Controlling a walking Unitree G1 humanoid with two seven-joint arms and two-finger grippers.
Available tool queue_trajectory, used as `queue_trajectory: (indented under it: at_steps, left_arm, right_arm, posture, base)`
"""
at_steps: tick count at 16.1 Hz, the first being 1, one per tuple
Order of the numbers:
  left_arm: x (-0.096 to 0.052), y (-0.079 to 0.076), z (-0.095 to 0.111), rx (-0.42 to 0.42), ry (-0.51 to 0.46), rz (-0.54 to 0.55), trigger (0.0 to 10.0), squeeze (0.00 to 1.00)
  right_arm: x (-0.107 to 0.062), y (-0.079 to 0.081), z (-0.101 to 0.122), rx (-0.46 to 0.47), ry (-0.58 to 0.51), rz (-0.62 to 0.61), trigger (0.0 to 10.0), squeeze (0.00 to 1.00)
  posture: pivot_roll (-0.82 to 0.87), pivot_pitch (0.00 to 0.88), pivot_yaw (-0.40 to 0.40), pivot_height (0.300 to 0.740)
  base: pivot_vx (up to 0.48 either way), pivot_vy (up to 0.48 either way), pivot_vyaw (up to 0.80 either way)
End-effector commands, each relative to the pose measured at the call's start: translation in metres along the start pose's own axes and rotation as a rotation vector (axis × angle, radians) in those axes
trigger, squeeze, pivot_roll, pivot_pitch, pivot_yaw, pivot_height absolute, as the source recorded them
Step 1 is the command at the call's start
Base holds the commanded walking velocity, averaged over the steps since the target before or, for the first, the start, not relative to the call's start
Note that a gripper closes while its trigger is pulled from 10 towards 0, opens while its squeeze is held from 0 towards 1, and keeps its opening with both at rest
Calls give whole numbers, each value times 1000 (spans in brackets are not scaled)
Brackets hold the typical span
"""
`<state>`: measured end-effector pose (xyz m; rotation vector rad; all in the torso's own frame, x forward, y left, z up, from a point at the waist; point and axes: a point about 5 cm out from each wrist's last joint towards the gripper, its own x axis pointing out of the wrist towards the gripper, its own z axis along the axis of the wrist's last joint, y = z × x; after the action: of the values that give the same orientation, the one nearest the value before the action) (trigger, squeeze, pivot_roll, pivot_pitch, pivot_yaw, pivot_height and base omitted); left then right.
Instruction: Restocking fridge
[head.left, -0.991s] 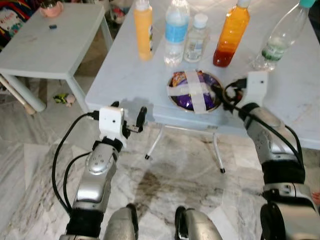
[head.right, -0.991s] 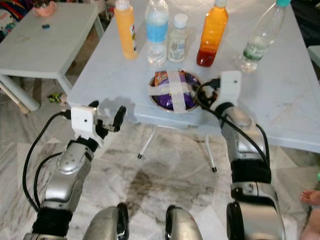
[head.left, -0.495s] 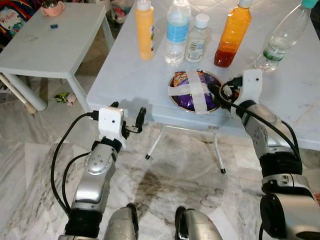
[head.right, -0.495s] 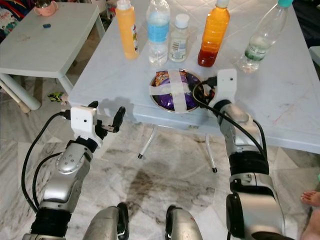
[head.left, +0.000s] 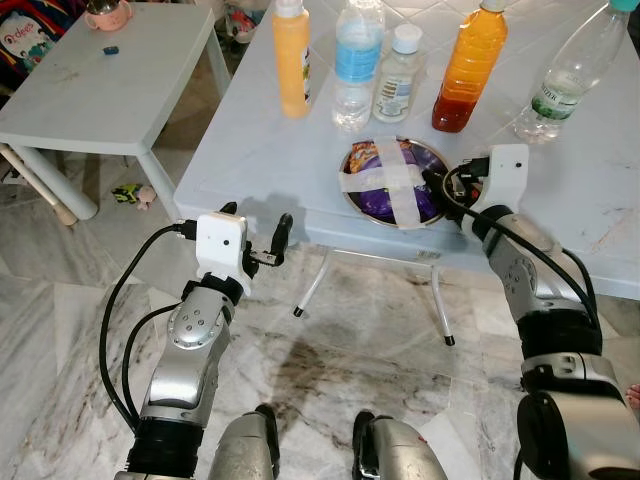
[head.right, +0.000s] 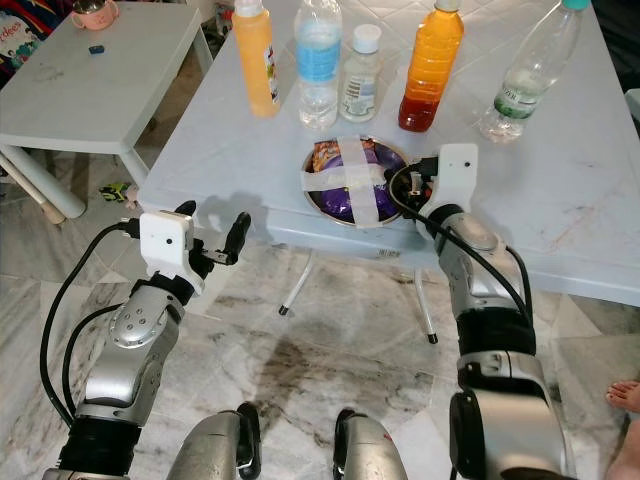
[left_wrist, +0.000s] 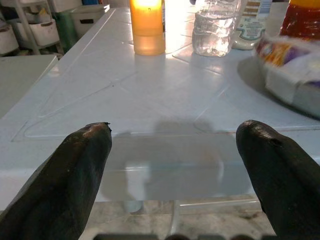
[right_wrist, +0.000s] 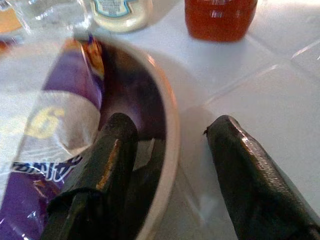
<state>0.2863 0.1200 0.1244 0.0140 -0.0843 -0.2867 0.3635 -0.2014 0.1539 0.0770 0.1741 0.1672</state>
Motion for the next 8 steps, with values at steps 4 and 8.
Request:
queue_trajectory:
  at_steps: [4, 8]
  left_arm:
    - [-6, 2, -1, 11, 14, -2, 10000, 0]
    - [-5, 5, 1, 22, 13, -7, 10000, 0]
  right_arm:
    - [2, -6, -16, 53, 83, -17, 0, 0]
    - [8, -2, -10, 40, 99, -29, 0, 0]
  posture:
    - [49, 228, 52, 740]
    - [30, 227, 52, 740]
  base:
    - [0, 0, 0]
    - [0, 0, 0]
